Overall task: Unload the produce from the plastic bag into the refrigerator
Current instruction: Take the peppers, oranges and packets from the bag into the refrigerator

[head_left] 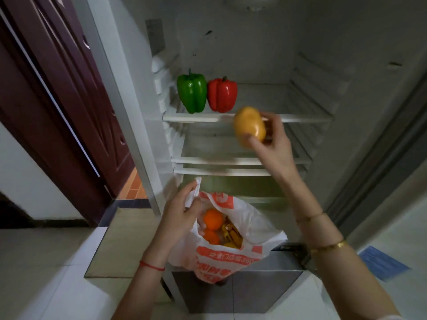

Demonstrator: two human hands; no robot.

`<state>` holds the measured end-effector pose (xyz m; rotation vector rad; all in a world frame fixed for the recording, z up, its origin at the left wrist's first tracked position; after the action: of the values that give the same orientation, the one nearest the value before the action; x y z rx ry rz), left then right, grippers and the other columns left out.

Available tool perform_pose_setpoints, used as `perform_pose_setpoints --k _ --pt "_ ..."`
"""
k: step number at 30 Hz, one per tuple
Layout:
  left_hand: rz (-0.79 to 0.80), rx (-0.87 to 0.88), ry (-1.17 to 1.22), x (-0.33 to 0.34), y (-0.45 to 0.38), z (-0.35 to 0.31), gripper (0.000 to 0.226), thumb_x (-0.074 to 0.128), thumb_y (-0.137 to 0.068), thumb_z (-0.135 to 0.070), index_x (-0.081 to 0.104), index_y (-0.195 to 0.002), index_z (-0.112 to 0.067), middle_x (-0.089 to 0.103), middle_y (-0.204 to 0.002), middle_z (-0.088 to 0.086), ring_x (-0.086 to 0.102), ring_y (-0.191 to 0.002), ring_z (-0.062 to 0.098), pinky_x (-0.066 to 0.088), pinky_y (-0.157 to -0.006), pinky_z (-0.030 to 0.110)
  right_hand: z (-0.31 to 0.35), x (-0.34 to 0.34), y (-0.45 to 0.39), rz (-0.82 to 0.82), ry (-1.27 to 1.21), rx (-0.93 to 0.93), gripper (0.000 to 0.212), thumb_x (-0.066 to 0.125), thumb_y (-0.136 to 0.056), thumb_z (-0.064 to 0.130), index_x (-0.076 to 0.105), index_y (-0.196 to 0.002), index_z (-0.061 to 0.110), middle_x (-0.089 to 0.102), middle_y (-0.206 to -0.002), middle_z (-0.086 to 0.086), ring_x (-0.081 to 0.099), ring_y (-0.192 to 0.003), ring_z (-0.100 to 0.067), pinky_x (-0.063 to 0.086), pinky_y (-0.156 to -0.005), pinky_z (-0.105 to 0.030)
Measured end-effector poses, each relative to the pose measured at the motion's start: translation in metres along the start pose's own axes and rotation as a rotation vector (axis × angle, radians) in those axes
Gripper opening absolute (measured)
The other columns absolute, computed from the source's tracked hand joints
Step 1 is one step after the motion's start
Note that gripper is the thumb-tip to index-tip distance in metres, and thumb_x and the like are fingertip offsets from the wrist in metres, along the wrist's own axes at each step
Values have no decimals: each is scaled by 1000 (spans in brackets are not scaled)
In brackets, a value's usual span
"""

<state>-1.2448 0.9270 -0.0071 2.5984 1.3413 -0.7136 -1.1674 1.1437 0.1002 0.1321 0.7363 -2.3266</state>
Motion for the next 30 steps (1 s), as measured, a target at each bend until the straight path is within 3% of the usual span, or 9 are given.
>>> perform_pose_setpoints --k 2,4,6,9,19,22,24,27,30 --pt "27 -11 19 3 -3 -3 50 51 -98 -24 38 -146 -23 41 -150 -5 39 -116 -22 34 -83 -1 6 -11 -31 -105 58 -42 63 68 -72 41 48 -127 19 59 -118 0 61 -96 -13 52 -77 -22" --pt "46 -18 51 6 -4 -8 49 50 -99 -20 37 -147 -20 41 -147 -5 43 -86 -38 36 -70 -8 3 -16 -62 -168 140 -36 68 68 -68 45 48 -127 17 57 -120 -6 59 -103 -20 52 -86 -31" --pt "48 -24 89 7 -4 -14 48 48 -100 -12 36 -147 -18 42 -134 -9 46 -67 -37 38 -61 -6 -2 -15 -88 -182 239 -24 70 69 -67 45 49 -126 14 56 -119 -10 56 -109 -26 49 -94 -40" --pt "31 -22 99 6 -5 -18 47 45 -101 -7 36 -145 -22 45 -119 -20 49 -59 -33 40 -55 -3 -11 -2 -113 -108 366 25 73 74 -72 40 45 -132 11 50 -127 -15 48 -120 -32 42 -101 -39" --pt "15 -35 75 -3 -5 -14 47 47 -100 -9 38 -145 -22 49 -94 -26 50 -62 -32 40 -56 -4 -21 12 -116 -103 431 42 83 79 -73 38 39 -138 6 44 -135 -14 40 -128 -30 34 -106 -37" --pt "3 -21 37 -6 -4 -8 48 51 -100 -18 39 -145 -26 56 -130 -14 51 -96 -27 39 -76 -2 -8 2 -89 -240 408 -87 67 75 -76 41 47 -126 6 51 -122 -13 48 -114 -27 42 -98 -38" --pt "3 -19 17 -8 -3 -1 48 52 -99 -22 39 -145 -28 46 -147 -7 45 -127 -5 38 -97 13 -1 0 -55 -296 306 -224 37 69 -83 33 54 -105 6 58 -101 -9 56 -91 -21 49 -80 -34" --pt "0 1 6 -8 0 4 48 52 -98 -23 41 -144 -29 47 -146 -8 44 -134 7 40 -107 27 -8 22 6 -5 236 -315 9 59 -93 17 60 -86 11 61 -77 0 59 -66 -9 48 -61 -19" --pt "-1 20 -19 -9 6 6 46 52 -98 -22 42 -143 -29 50 -142 -11 49 -121 -7 41 -96 12 -49 64 63 410 325 -282 16 58 -96 18 65 -82 15 63 -70 7 60 -56 -3 50 -54 -16"
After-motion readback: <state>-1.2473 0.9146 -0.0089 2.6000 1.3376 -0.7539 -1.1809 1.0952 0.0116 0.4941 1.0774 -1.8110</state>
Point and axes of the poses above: each hand's wrist, its own y-axis away from the middle knuckle, its own x-axis out of the palm, z = x × y, the point moved 5 cm from there along -y, towards the middle knuckle
